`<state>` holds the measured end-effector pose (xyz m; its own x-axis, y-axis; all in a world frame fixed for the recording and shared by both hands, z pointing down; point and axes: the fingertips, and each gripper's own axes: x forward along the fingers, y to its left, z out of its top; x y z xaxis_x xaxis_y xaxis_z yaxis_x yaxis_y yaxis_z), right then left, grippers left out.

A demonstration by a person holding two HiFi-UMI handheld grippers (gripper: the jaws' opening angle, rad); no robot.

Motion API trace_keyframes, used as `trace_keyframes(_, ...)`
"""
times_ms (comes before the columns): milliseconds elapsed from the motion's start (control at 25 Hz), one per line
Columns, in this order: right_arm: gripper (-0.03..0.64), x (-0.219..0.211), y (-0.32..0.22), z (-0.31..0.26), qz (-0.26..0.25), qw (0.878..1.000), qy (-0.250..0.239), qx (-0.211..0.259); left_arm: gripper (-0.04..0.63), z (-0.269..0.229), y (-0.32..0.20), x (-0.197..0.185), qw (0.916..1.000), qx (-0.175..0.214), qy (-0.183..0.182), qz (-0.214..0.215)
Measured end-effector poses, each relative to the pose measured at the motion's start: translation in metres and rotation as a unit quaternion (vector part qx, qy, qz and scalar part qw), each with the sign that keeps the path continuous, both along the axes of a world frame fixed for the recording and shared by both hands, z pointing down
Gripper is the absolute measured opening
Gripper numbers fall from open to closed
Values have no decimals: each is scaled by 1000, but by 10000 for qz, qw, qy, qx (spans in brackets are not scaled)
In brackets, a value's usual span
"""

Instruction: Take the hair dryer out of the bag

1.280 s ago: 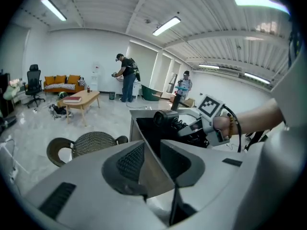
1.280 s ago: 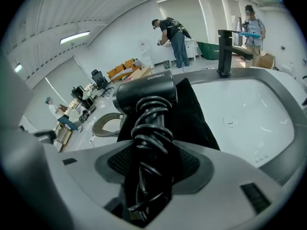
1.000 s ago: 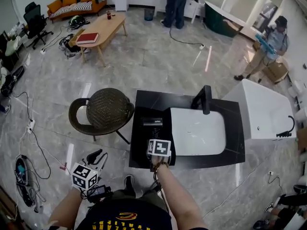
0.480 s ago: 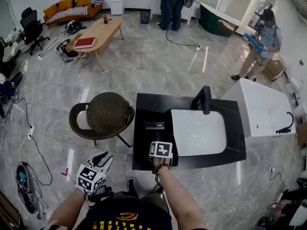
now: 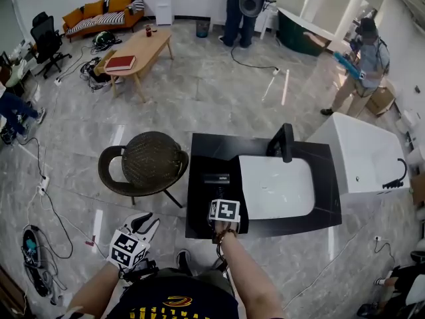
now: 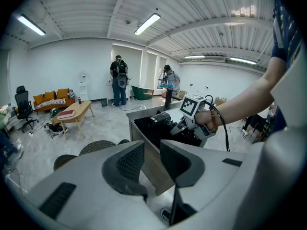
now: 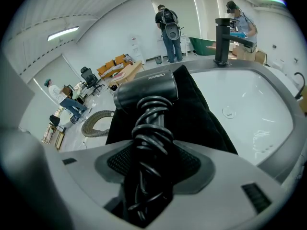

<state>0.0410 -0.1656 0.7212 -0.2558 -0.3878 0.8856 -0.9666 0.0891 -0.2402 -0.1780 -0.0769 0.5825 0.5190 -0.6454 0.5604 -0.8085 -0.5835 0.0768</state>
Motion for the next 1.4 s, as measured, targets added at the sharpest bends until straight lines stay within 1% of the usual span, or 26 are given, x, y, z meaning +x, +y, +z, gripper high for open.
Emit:
trace_keyframes(240, 233, -3, 0, -2, -108, 9999, 123, 38, 101, 0, 2, 1, 10000, -50, 25, -13)
trace_keyframes(400, 233, 1, 0, -14, -279, 9988, 203, 348, 101, 0, 4, 0, 9999, -49, 25, -90)
trace_keyframes(520, 233, 6, 2, -30, -278, 9980, 197, 523, 101, -2, 1, 2, 9999, -18, 33, -122)
trace_keyframes(600, 233, 11, 6, -46, -274, 9969, 183, 719, 101, -6, -1, 7, 9999, 23, 60, -108)
trace_keyframes(640, 233, 13, 8, -55, -296, 9959, 109, 849, 101, -9, -3, 10, 9999, 49, 76, -86)
trace_keyframes(720, 233, 10, 16, -78, -431, 9920, -209, 1168, 101, -14, -6, 21, 9999, 115, 106, -9)
trace_keyframes(800, 233, 7, 25, -105, -653, 9846, -486, 1550, 101, -23, -8, 35, 9996, 224, 146, 101)
trace_keyframes(880, 232, 6, 35, -135, -959, 9733, -562, 2009, 101, -36, -10, 51, 9988, 398, 202, 221)
trace_keyframes(920, 232, 5, 40, -153, -1162, 9651, -560, 2278, 101, -45, -11, 60, 9979, 542, 229, 273)
trace_keyframes(960, 232, 3, 46, -172, -1384, 9548, -537, 2574, 101, -57, -12, 68, 9964, 755, 241, 315)
trace_keyframes(1000, 225, 1, 53, -192, -1599, 9425, -486, 2893, 101, -73, -14, 76, 9936, 1048, 230, 352)
trace_keyframes(1040, 183, -1, 59, -213, -1788, 9289, -407, 3217, 101, -91, -15, 84, 9891, 1403, 200, 392)
trace_keyframes(1120, 92, -3, 71, -253, -2084, 9012, -203, 3795, 90, -131, -15, 102, 9760, 2110, 175, 506)
trace_keyframes(1160, 54, -2, 77, -272, -2211, 8885, -89, 4019, 70, -150, -14, 111, 9696, 2368, 220, 569)
trace_keyframes(1200, 18, -1, 83, -289, -2320, 8774, 24, 4200, 46, -166, -11, 121, 9645, 2548, 293, 625)
trace_keyframes(1240, 8, 0, 88, -303, -2397, 8676, 118, 4355, 12, -180, -9, 130, 9605, 2676, 348, 680)
trace_keyframes(1320, 8, 4, 94, -322, -2418, 8534, 203, 4614, 3, -200, -6, 146, 9530, 2899, 305, 821)
trace_keyframes(1400, 8, 10, 97, -333, -2280, 8484, 139, 4775, 3, -215, -2, 161, 9460, 3096, 248, 931)
